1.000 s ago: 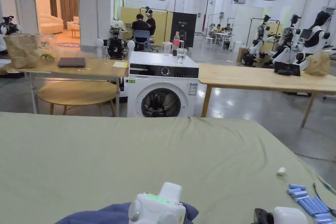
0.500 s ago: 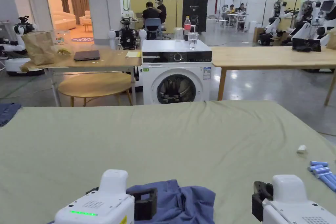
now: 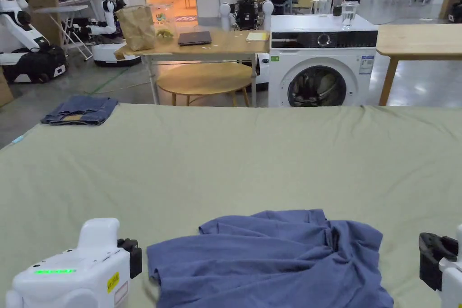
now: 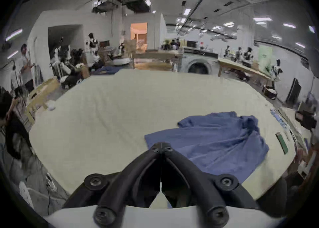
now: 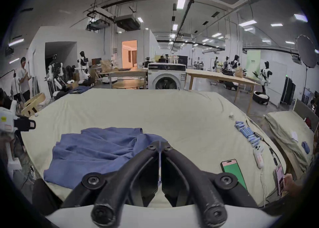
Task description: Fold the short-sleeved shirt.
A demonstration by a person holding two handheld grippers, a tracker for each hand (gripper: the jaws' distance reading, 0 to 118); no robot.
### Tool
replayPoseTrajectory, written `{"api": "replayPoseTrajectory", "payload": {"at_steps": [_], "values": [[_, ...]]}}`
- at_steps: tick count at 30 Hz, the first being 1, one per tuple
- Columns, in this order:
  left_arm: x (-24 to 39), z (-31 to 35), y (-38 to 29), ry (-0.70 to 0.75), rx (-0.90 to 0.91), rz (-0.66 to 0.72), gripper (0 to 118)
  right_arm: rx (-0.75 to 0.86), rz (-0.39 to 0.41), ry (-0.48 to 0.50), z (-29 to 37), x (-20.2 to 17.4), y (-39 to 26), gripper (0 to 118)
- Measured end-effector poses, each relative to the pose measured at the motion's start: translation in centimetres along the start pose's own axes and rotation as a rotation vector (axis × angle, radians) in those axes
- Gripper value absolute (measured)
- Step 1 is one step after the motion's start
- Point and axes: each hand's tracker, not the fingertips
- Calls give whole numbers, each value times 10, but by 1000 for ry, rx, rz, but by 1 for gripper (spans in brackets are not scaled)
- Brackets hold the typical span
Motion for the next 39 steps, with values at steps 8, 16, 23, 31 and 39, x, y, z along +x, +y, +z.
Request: {"api": "replayPoseTrajectory", "payload": {"at_steps": [8, 16, 23, 31, 39], "values": [[-10, -157, 31, 29, -258, -2, 118, -53, -21, 7, -26, 9, -10, 1], [20, -215, 4, 126, -389, -113, 110, -227, -10, 9, -57, 23, -48, 1], [49, -163, 13, 43, -304, -246, 0, -400, -37, 116, -106, 21, -80, 111], [34, -159, 21, 46, -276, -235, 0, -506, 25, 182, -145, 7, -99, 3], [16, -115, 58, 91, -118, -229, 0, -320, -45, 157, -99, 35, -42, 3]]}}
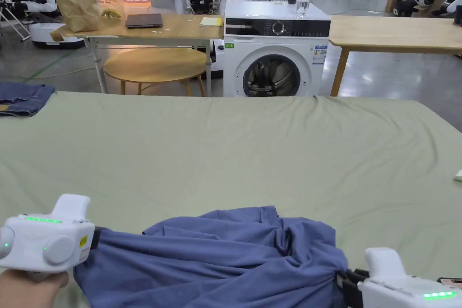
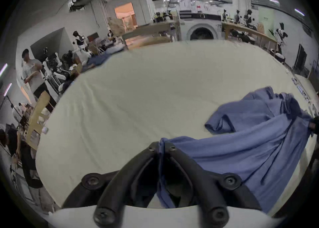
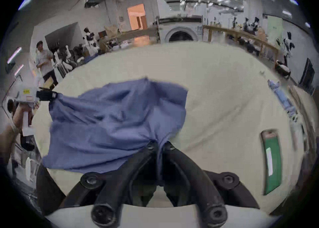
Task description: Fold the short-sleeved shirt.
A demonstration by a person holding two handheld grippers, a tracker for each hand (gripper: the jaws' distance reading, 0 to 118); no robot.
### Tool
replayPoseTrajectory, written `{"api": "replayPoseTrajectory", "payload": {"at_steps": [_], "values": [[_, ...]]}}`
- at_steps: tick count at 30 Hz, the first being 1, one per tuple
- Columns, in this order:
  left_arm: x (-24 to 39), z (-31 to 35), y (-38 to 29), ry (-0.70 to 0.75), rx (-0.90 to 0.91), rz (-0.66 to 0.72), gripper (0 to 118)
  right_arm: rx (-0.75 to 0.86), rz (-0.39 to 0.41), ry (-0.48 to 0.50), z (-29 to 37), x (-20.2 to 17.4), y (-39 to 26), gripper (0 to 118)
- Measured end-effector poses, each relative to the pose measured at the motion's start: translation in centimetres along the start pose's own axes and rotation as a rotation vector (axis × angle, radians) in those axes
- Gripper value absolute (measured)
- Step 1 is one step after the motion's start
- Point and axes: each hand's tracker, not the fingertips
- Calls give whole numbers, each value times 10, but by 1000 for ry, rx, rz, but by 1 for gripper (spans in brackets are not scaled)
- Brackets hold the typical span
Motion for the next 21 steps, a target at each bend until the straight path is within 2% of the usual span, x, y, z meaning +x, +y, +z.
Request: {"api": "replayPoseTrajectory", "payload": {"at_steps": [4, 10, 13, 17, 21], "values": [[-13, 41, 32, 22, 105, 9, 0, 142, 70, -82, 36, -4, 47, 3], [-35, 95, 94, 69, 265, 32, 0, 369, 106, -164, 82, -3, 136, 3], [-47, 114, 133, 60, 336, 46, 0, 449, 155, -204, 102, -4, 184, 3], [-60, 137, 191, 57, 422, 88, 0, 561, 178, -237, 125, -10, 244, 3], [-60, 156, 247, 99, 498, 61, 0, 616, 164, -242, 140, -13, 298, 3]]}}
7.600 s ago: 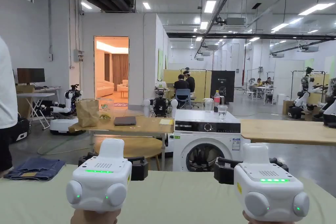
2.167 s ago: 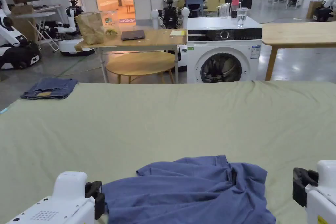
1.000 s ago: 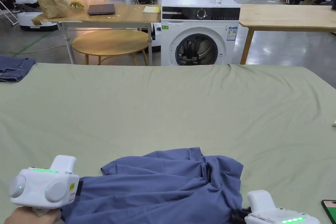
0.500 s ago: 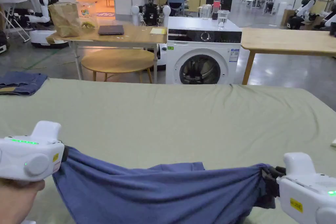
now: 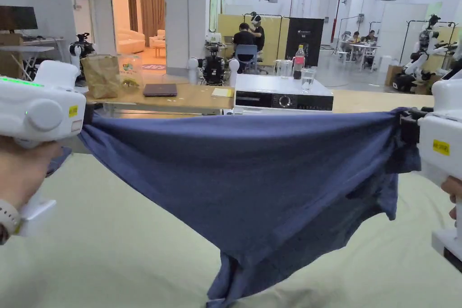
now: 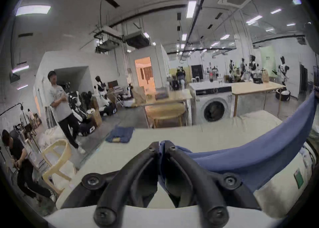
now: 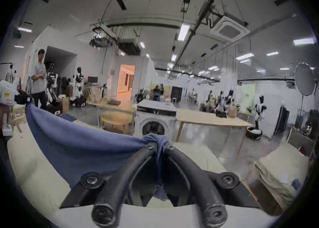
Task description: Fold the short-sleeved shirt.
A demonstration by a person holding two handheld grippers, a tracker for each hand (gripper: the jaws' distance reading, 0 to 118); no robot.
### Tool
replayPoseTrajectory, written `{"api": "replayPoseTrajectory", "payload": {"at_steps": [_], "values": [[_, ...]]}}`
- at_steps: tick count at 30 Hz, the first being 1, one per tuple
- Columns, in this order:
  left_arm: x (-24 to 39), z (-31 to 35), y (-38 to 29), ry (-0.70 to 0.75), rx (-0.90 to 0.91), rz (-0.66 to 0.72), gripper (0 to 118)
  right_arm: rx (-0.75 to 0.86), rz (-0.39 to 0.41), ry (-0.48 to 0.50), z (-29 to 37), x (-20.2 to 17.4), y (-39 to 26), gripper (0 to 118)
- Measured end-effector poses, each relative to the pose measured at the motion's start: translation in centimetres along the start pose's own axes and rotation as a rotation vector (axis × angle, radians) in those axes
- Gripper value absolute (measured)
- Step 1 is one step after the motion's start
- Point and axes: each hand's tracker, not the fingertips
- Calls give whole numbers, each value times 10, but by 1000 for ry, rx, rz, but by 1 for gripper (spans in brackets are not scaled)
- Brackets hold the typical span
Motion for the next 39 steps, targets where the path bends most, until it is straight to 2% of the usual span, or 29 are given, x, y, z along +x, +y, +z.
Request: {"api": "replayPoseTrajectory", "payload": {"at_steps": [7, 12, 16, 18, 21, 24, 27, 31, 36, 39], "values": [[-6, -16, 72, 18, 105, 71, 0, 99, -8, -42, -21, 6, 54, 3], [-2, -36, 76, 30, 108, 80, 0, 89, -13, -50, -47, 7, 50, 3], [10, -64, 37, 43, 63, 90, 0, 47, 3, -56, -69, -4, 14, 3], [17, -78, 14, 62, 49, 89, 0, 40, 22, -89, -76, -10, -7, 3], [20, -83, -10, 54, 34, 103, 0, 38, -4, -70, -73, -5, -24, 3], [22, -75, -28, 24, 6, 121, 0, 20, 7, -70, -67, 1, -38, 3], [23, -50, -49, -5, 1, 131, 0, -14, 19, -60, -47, 6, -56, 3], [18, 4, -105, -111, -17, 217, 0, -59, 34, -77, 3, 12, -105, 3], [21, 75, -206, -159, -169, 152, 0, -237, -3, -43, 79, 7, -201, 3], [22, 107, -288, -149, -273, 80, 0, -384, 74, -3, 117, -4, -279, 3]]}}
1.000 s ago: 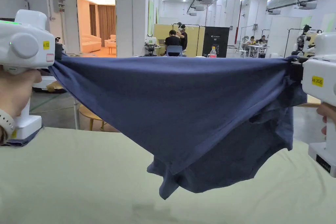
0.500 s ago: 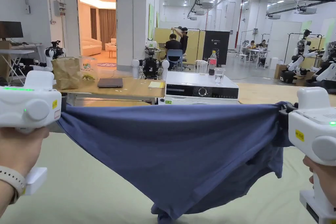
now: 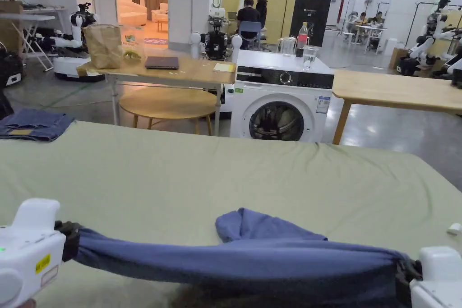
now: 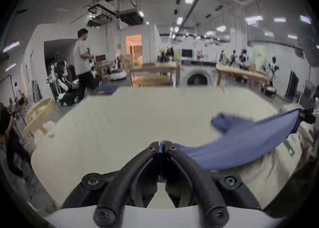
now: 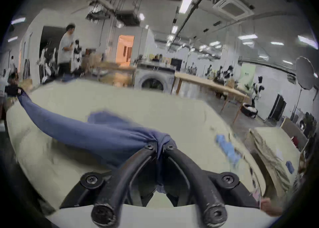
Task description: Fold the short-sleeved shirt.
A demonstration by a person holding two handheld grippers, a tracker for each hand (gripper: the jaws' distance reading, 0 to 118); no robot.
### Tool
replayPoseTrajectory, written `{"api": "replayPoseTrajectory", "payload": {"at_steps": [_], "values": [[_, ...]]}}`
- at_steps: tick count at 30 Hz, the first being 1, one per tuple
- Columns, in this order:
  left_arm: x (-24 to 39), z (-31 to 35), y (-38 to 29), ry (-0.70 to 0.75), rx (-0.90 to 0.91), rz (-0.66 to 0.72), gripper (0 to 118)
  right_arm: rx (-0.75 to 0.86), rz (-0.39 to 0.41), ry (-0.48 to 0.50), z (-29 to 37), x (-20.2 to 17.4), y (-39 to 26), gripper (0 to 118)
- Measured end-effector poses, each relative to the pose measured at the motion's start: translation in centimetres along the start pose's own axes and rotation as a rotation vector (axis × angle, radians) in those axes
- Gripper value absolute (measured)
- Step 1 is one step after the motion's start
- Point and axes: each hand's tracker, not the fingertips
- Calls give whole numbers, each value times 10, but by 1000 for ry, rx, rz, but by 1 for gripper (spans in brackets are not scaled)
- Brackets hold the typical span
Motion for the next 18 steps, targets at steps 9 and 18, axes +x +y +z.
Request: {"api": "replayPoseTrajectory", "payload": {"at_steps": [9, 18], "values": [[-8, -9, -75, 110, -151, -6, 84, -202, -153, 97, 11, -14, -86, 81], [79, 76, -5, -15, 211, 52, 106, 178, -190, 183, 72, -62, 12, 84]]}}
